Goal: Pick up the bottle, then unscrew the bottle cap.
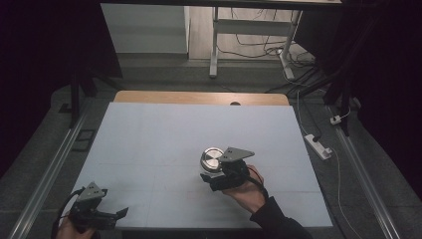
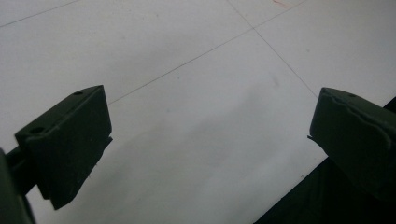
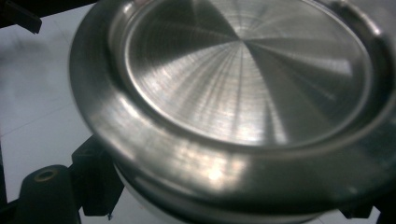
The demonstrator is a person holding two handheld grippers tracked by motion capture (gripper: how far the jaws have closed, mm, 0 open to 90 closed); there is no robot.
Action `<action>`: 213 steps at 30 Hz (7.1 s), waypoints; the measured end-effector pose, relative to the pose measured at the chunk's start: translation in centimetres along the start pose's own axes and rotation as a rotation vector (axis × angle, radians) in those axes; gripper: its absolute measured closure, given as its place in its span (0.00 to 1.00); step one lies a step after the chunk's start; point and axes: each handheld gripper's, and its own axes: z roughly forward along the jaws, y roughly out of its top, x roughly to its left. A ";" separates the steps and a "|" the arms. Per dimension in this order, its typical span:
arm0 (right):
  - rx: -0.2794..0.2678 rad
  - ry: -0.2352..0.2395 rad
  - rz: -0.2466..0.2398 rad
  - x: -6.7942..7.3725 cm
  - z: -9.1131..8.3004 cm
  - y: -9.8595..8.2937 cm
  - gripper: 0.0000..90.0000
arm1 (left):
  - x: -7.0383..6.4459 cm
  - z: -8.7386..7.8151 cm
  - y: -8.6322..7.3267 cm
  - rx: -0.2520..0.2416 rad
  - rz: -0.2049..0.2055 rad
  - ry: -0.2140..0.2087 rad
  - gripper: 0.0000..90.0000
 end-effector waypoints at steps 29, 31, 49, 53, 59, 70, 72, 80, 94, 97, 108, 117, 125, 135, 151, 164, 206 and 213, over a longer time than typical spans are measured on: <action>0.011 0.042 -0.043 1.7 2.0 1.1 0.17 | 0.3 -0.3 0.3 -0.059 -0.029 -0.068 0.00; 0.010 0.044 -0.044 1.7 2.0 1.1 0.17 | 0.1 -0.4 0.6 -0.069 -0.012 -0.076 0.00; 0.014 0.064 -0.043 1.8 2.0 1.2 0.17 | -1.2 0.8 4.1 -0.130 0.171 -0.190 0.00; 0.015 0.068 -0.048 1.9 2.0 1.3 0.17 | -1.1 1.4 5.3 -0.167 0.182 -0.230 0.00; 0.018 0.072 -0.052 2.0 2.2 1.3 0.17 | -1.6 2.2 7.7 -0.188 0.209 -0.278 0.00; 0.023 0.079 -0.060 2.3 2.4 1.5 0.17 | -3.4 3.6 12.1 -0.175 0.321 -0.306 0.00; 0.022 0.083 -0.064 2.4 2.5 1.6 0.17 | -3.6 3.7 13.0 -0.177 0.331 -0.320 0.00; 0.033 0.097 -0.067 2.6 2.8 1.6 0.17 | -4.6 4.3 15.6 -0.196 0.417 -0.331 0.00; 0.054 0.146 -0.090 3.1 3.5 1.8 0.17 | -6.4 5.9 19.7 -0.170 0.615 -0.521 0.02; 0.059 0.159 -0.099 3.2 3.5 1.8 0.17 | -6.7 6.4 20.1 -0.155 0.642 -0.532 0.06; 0.068 0.162 -0.118 3.4 3.5 1.8 0.17 | -7.2 6.5 20.1 -0.143 0.649 -0.529 0.22; 0.059 0.108 -0.075 2.9 3.6 1.5 0.17 | -9.2 6.6 19.6 -0.163 0.486 -0.361 0.23; 0.052 0.070 -0.048 2.3 3.5 1.4 0.17 | -10.2 7.2 19.6 -0.184 0.407 -0.298 0.12; 0.043 0.185 -0.063 2.1 3.2 1.5 0.17 | -7.0 6.0 19.8 -0.147 0.597 -0.498 0.05; 0.046 0.235 -0.117 3.5 3.4 1.6 0.17 | -7.1 6.4 19.5 -0.156 0.608 -0.566 0.23; 0.046 0.047 -0.020 2.2 3.5 1.3 0.17 | -11.1 7.4 19.1 -0.217 0.350 -0.225 0.23; 0.054 0.105 -0.031 2.4 3.5 1.3 0.17 | -10.5 6.8 19.3 -0.180 0.397 -0.285 0.22; 0.045 0.129 -0.043 2.4 3.2 1.4 0.17 | -9.4 6.2 19.8 -0.175 0.444 -0.353 0.07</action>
